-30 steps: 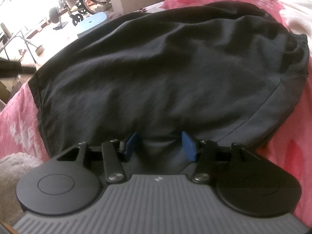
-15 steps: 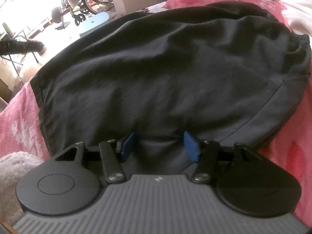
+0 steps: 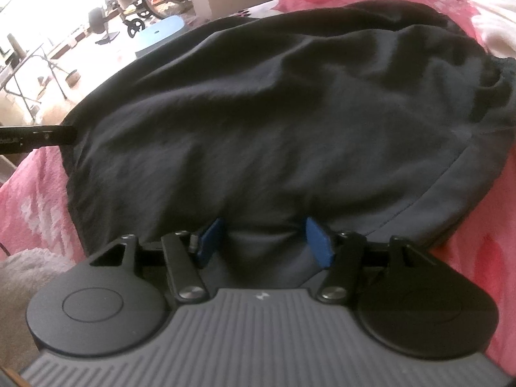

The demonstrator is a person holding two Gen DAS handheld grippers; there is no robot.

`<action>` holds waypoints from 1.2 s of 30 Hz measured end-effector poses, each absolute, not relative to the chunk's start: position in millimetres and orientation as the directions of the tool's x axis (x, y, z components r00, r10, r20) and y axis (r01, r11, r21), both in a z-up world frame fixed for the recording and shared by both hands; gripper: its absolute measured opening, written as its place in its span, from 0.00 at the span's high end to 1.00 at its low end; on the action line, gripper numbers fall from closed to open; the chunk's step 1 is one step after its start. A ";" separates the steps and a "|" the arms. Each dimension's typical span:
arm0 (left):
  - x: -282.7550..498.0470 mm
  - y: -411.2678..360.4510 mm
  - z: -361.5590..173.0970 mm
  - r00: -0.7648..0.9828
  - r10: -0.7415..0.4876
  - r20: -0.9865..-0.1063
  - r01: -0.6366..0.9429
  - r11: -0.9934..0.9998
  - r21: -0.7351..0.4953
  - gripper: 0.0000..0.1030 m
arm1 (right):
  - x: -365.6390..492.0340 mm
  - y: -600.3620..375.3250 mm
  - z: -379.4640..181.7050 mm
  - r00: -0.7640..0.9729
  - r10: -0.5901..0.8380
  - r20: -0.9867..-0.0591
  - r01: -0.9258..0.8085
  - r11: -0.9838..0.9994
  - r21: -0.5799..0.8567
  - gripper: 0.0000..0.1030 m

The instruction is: Fold clothes

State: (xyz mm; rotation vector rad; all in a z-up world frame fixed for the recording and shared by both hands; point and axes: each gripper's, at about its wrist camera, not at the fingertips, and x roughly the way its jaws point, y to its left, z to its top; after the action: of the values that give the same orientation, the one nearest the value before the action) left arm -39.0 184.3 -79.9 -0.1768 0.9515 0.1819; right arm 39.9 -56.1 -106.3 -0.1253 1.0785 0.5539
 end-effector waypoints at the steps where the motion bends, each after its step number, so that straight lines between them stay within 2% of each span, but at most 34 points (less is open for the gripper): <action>1: -39.8 186.2 -80.9 0.567 0.076 -0.820 -0.236 0.969 -0.073 0.63 | 40.6 -55.6 -106.3 0.345 0.369 -0.863 -0.487 0.856 0.171 0.38; 4: -41.4 191.5 -82.9 0.569 0.080 -0.818 -0.247 0.966 -0.077 0.63 | 42.4 -53.3 -105.8 0.328 0.370 -0.869 -0.487 0.855 0.180 0.34; 9: -37.1 203.0 -79.8 0.595 0.118 -0.795 -0.265 0.963 -0.055 0.61 | 49.6 -57.3 -95.2 0.310 0.396 -0.864 -0.463 0.857 0.226 0.35; 11: -34.1 206.8 -79.2 0.604 0.114 -0.789 -0.258 0.964 -0.058 0.56 | 56.1 -62.3 -85.1 0.319 0.428 -0.846 -0.440 0.857 0.268 0.36; 14: -26.6 210.0 -83.6 0.595 0.080 -0.800 -0.229 0.971 -0.073 0.55 | 67.2 -65.2 -66.7 0.341 0.488 -0.803 -0.426 0.842 0.330 0.36; 19: -14.0 213.3 -94.4 0.559 0.020 -0.829 -0.187 0.977 -0.103 0.56 | 97.8 -48.3 -44.0 0.343 0.573 -0.744 -0.438 0.799 0.413 0.37; 24: -10.2 202.7 -99.8 0.531 0.021 -0.847 -0.146 0.987 -0.068 0.67 | 132.5 -29.3 -38.5 0.300 0.647 -0.701 -0.383 0.754 0.533 0.38; 28: -10.9 195.3 -101.5 0.541 0.011 -0.841 -0.124 0.990 -0.067 0.91 | 156.8 -22.2 -46.5 0.250 0.709 -0.659 -0.261 0.705 0.660 0.38; 33: -20.6 171.7 -93.4 0.604 0.073 -0.793 -0.071 0.997 0.038 0.95 | 166.9 -25.2 -52.1 0.244 0.736 -0.632 -0.149 0.672 0.725 0.38; 36: -36.7 153.7 -80.5 0.682 0.049 -0.730 0.024 0.996 0.089 0.95 | 169.2 -27.3 -49.1 0.240 0.726 -0.644 -0.141 0.683 0.717 0.38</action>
State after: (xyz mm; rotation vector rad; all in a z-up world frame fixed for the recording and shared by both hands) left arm -36.7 153.7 -80.5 0.0940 0.8208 0.0143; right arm 169.2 -27.3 -49.1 0.5918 1.1896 0.6431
